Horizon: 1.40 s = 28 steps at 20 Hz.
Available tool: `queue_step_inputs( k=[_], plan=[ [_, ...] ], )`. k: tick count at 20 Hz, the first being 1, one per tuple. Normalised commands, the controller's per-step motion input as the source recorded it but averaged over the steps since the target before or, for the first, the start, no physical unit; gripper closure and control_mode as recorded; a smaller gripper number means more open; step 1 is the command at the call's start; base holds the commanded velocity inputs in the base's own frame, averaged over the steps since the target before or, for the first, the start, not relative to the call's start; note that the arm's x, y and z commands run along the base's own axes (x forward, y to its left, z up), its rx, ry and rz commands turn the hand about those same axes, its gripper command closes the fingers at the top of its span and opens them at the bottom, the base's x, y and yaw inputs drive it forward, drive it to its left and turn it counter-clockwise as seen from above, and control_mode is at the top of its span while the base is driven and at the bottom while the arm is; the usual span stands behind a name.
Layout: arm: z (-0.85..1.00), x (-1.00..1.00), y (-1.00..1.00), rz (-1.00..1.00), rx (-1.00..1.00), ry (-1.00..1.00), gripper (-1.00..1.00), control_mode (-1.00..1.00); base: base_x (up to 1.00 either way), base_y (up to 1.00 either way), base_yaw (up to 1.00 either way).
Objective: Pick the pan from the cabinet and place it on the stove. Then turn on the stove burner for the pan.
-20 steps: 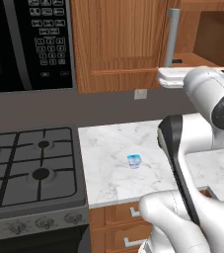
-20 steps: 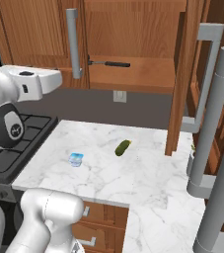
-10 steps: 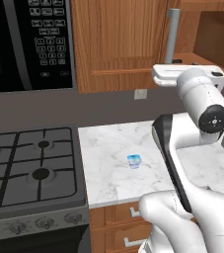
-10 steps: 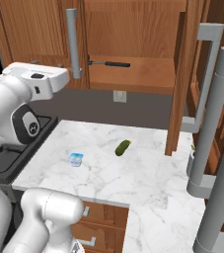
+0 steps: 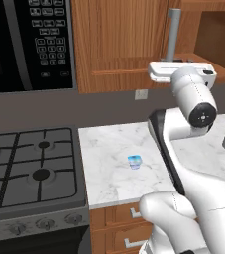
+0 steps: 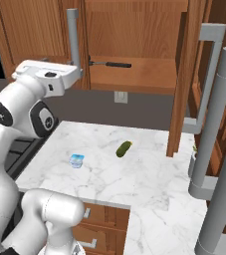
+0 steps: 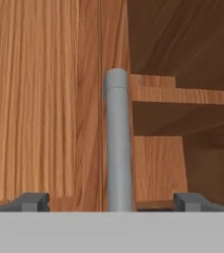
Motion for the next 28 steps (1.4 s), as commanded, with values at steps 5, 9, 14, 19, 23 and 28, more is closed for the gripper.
queue_step_inputs(
  k=[5, 9, 14, 19, 23, 28],
  plan=[
    [0.00, 0.36, -0.11, 0.01, -0.01, 0.00, -1.00, -1.00, 0.00, 0.00, 0.00],
    [0.00, 0.25, -0.08, 0.02, 0.00, 0.00, -1.00, -1.00, 0.00, 0.00, 0.00],
    [0.00, 0.19, -0.07, 0.04, 0.00, 0.00, -1.00, -1.00, 0.00, 0.00, 0.00],
    [0.00, 0.16, -0.03, 0.05, 0.00, 0.00, -1.00, -1.00, 0.00, 0.00, 0.00],
    [0.00, 0.16, 0.00, 0.05, 0.00, 0.00, -1.00, -1.00, 0.00, 0.00, 0.00],
    [0.00, 0.13, 0.00, 0.04, 0.00, 0.00, -1.00, -1.00, 0.00, 0.00, 0.00]
  ],
)
